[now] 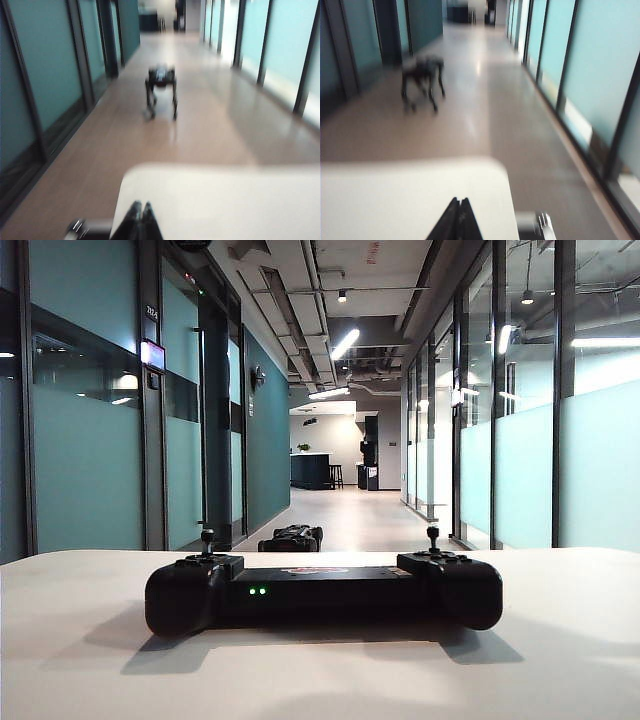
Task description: Push the left joystick on the remote control sitting on the white table forward to make the robot dog walk in a straight line until it approaches the door.
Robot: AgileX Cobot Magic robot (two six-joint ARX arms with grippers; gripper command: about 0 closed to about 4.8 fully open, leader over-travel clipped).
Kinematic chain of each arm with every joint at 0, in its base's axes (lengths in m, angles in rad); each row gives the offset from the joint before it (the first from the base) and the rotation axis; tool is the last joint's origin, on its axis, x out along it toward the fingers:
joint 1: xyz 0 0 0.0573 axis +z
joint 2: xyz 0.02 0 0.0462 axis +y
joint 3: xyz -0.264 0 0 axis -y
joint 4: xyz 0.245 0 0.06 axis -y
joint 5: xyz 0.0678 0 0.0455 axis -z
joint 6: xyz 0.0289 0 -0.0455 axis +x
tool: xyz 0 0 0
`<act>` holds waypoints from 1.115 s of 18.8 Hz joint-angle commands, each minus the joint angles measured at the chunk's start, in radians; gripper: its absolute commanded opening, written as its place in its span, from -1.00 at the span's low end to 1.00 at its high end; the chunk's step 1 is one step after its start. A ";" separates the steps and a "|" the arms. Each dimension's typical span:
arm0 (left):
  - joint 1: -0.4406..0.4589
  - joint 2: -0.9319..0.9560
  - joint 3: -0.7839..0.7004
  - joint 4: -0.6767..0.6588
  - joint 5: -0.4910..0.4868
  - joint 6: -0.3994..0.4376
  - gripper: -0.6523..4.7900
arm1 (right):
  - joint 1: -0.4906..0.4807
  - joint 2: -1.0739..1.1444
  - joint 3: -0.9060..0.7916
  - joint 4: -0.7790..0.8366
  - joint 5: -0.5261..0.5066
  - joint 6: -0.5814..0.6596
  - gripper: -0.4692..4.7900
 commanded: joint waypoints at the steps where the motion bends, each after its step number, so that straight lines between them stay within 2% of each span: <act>1: 0.000 0.026 0.086 -0.044 -0.003 -0.125 -0.78 | 0.001 0.041 0.102 -0.053 0.002 0.084 -0.84; 4: 0.000 0.098 0.176 -0.064 0.013 -0.167 -0.78 | 0.007 0.140 0.223 -0.082 -0.005 0.091 -0.84; 8: -0.002 0.253 0.296 -0.064 0.110 -0.201 -0.78 | 0.007 0.330 0.385 -0.100 -0.120 0.092 -0.84; 12: -0.043 0.410 0.402 -0.089 0.178 -0.216 -0.78 | 0.037 0.502 0.558 -0.262 -0.140 0.097 -0.84; 15: -0.116 0.505 0.464 -0.121 0.184 -0.232 -0.78 | 0.126 0.607 0.636 -0.335 -0.140 0.136 -0.84; 17: -0.179 0.573 0.511 -0.156 0.184 -0.233 -0.78 | 0.220 0.679 0.673 -0.368 -0.119 0.179 -0.84; 21: -0.283 0.705 0.621 -0.298 0.184 -0.232 -0.78 | 0.421 0.824 0.743 -0.448 -0.003 0.253 -0.84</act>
